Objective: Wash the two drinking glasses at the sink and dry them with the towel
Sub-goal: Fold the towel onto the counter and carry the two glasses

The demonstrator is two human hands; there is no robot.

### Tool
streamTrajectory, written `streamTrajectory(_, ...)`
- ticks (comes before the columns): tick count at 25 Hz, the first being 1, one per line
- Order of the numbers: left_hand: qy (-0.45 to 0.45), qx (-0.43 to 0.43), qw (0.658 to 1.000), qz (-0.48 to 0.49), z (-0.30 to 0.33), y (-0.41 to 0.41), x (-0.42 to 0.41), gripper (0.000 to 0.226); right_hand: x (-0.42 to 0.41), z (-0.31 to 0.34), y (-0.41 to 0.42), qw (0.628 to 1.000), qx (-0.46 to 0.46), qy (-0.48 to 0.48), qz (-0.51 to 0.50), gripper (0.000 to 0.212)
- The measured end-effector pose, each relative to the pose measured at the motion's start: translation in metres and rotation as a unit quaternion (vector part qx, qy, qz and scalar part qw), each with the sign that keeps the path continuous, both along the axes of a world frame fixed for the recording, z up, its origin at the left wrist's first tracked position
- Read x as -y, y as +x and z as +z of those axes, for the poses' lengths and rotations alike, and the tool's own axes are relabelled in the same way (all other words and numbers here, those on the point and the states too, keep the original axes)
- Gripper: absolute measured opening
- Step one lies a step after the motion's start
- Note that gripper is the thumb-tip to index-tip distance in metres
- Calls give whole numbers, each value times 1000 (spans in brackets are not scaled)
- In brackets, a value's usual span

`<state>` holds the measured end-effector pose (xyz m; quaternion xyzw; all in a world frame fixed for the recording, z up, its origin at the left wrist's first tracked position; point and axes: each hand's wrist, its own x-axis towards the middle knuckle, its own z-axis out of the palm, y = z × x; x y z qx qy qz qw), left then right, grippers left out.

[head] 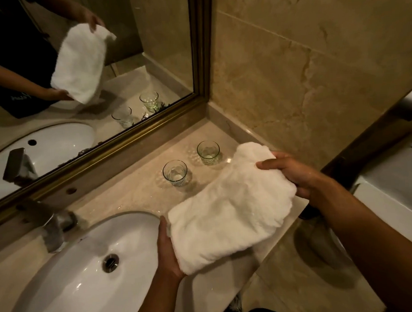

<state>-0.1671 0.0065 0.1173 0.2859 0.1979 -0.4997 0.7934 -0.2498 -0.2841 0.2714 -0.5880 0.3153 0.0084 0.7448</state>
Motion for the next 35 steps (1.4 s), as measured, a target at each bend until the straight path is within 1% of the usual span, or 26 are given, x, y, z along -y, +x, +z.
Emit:
streamTrajectory(2, 42, 17, 997, -60, -1, 3, -5, 82, 24, -31, -2, 994, -66, -73, 37, 24)
streamTrajectory(4, 120, 50, 986, -100, -8, -5, -2, 68, 39, -61, -1, 980, -124, -136, 77, 22)
streamTrajectory(6, 197, 86, 972, -97, -18, -16, 4, 55, 47, -92, 3, 966, -159, -183, 87, 23)
streamTrajectory(7, 232, 98, 963, -94, -22, -20, 7, 52, 49, -105, 7, 963, -160, -200, 85, 23)
streamTrajectory(8, 250, 113, 957, -97, -25, -22, 11, 51, 53, -118, 11, 960, -156, -220, 80, 23)
streamTrajectory(10, 240, 133, 955, -110, -35, -24, 22, 51, 66, -142, 13, 950, -164, -258, 56, 21)
streamTrajectory(11, 242, 135, 953, -123, -39, -27, 29, 49, 73, -154, 11, 942, -178, -280, 47, 23)
streamTrajectory(12, 269, 135, 943, -140, -49, -30, 32, 44, 79, -165, 7, 925, -203, -318, 50, 29)
streamTrajectory(13, 311, 139, 928, -152, -55, -34, 36, 37, 84, -178, 1, 899, -229, -369, 55, 36)
streamTrajectory(14, 374, 164, 898, -161, -61, -38, 36, 30, 84, -186, -5, 868, -248, -427, 58, 43)
streamTrajectory(15, 450, 213, 850, -173, -66, -41, 34, 30, 82, -195, -10, 841, -249, -478, 46, 48)
streamTrajectory(16, 528, 289, 775, -192, -70, -43, 31, 38, 76, -199, -13, 821, -232, -521, 26, 50)
streamTrajectory(17, 586, 379, 687, -200, -74, -47, 29, 46, 69, -205, -14, 802, -195, -564, 27, 49)
streamTrajectory(18, 618, 479, 590, -201, -76, -51, 31, 53, 63, -212, -15, 781, -146, -604, 60, 48)
streamTrajectory(19, 619, 564, 505, -210, -76, -57, 35, 62, 56, -220, -16, 759, -110, -631, 114, 49)
streamTrajectory(20, 605, 624, 439, -230, -76, -64, 42, 69, 47, -227, -18, 745, -98, -637, 170, 53)
streamTrajectory(21, 584, 663, 394, -253, -77, -70, 49, 74, 41, -239, -20, 736, -104, -631, 222, 56)
streamTrajectory(22, 569, 675, 373, -286, -86, -74, 52, 75, 36, -247, -22, 725, -123, -629, 252, 59)
streamTrajectory(24, 562, 669, 352, -335, -95, -76, 54, 77, 35, -260, -24, 717, -150, -627, 266, 61)
streamTrajectory(26, 556, 670, 336, -360, -103, -76, 54, 78, 40, -263, -23, 717, -156, -623, 272, 63)
streamTrajectory(29, 549, 668, 328, -380, -108, -76, 56, 77, 45, -266, -27, 699, -178, -626, 295, 66)
streamTrajectory(30, 543, 670, 328, -385, -109, -77, 56, 76, 43, -265, -28, 701, -192, -623, 288, 67)
streamTrajectory(32, 526, 683, 336, -379, -105, -77, 53, 67, 33, -259, -21, 714, -225, -608, 265, 67)
streamTrajectory(33, 523, 687, 345, -367, -102, -74, 49, 62, 27, -254, -13, 720, -239, -599, 256, 65)
streamTrajectory(34, 530, 686, 359, -346, -96, -68, 46, 59, 20, -247, -3, 728, -242, -592, 247, 63)
streamTrajectory(35, 542, 674, 381, -326, -91, -58, 44, 57, 16, -242, 7, 736, -236, -589, 236, 60)
